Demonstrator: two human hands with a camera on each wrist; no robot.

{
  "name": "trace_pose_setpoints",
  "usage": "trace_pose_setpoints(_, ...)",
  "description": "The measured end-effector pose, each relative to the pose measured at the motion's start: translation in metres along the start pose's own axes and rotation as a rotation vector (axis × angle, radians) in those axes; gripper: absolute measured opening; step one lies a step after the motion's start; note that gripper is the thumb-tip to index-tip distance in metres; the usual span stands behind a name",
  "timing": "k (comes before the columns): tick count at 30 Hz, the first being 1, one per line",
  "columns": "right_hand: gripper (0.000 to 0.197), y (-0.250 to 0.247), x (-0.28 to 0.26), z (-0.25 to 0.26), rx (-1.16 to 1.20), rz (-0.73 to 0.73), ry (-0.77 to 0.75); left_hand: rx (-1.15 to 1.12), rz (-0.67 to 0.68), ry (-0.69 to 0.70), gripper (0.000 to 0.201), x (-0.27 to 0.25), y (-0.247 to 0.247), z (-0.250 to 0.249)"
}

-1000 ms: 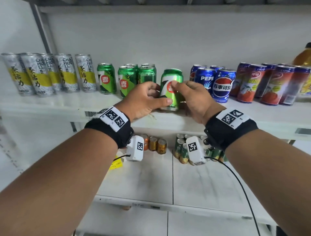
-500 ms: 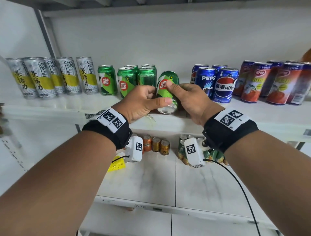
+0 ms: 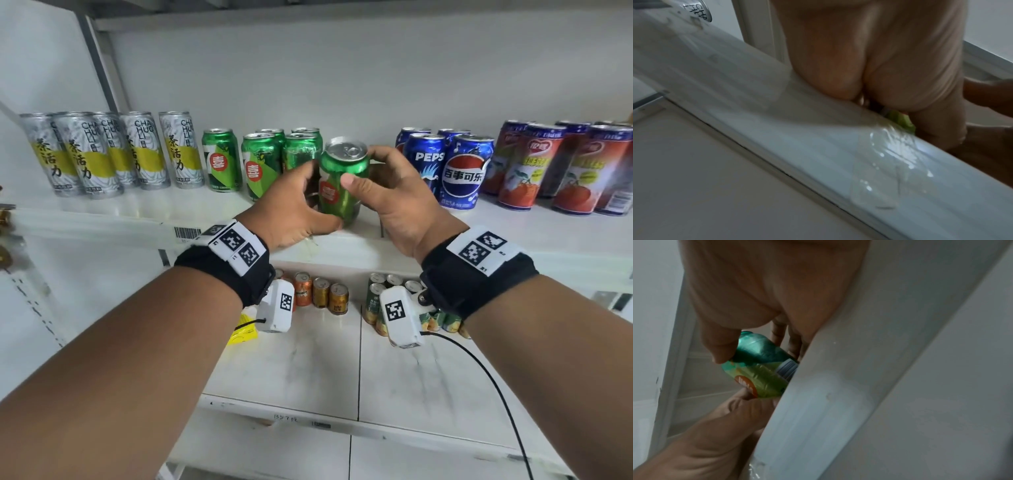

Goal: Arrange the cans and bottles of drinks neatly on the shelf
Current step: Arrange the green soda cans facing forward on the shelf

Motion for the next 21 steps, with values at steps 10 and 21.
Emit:
trace_pose_setpoints(10,0.068,-0.002,-0.005,0.0,-0.031,0.098,-0.033,-0.044,-0.033,0.035,0.078,-0.002,0.001,-0.006)
trace_pose_setpoints(21,0.033,-0.004,0.001,-0.019,0.175,-0.015,0.209,-0.185,-0.057,-0.029,0.037,-0.003,0.004,-0.002)
Point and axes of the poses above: each hand's wrist, its own x-axis towards the middle knuckle, its own y-axis out of the palm, z = x × y, the point moved 10 cm from there along x, towards the middle knuckle
